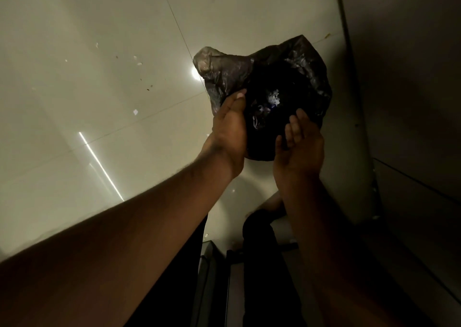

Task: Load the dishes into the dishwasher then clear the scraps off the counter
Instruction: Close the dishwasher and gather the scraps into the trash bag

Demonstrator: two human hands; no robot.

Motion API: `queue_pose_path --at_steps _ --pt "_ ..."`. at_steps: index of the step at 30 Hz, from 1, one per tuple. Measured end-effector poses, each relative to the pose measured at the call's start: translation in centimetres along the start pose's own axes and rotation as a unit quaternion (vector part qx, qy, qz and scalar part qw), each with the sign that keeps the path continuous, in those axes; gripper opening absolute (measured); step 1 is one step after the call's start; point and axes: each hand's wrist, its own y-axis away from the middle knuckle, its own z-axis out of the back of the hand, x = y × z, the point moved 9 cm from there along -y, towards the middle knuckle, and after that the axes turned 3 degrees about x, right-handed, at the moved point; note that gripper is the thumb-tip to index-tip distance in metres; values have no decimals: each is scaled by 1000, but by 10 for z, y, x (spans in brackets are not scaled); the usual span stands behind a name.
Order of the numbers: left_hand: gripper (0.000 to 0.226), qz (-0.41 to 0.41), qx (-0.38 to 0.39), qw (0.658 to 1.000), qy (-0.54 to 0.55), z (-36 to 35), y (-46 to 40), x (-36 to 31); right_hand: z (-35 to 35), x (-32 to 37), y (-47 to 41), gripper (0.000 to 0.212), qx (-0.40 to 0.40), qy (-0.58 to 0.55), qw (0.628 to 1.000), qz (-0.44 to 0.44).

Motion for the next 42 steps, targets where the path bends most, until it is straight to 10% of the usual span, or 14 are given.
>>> queue_pose_path --at_steps 26,42 --pt "36 -136 293 945 -54 -88 429 -105 28 167 417 34 80 -224 962 137" --pt "52 -74 615 753 -221 -198 656 -53 192 239 569 33 -66 -519 755 396"
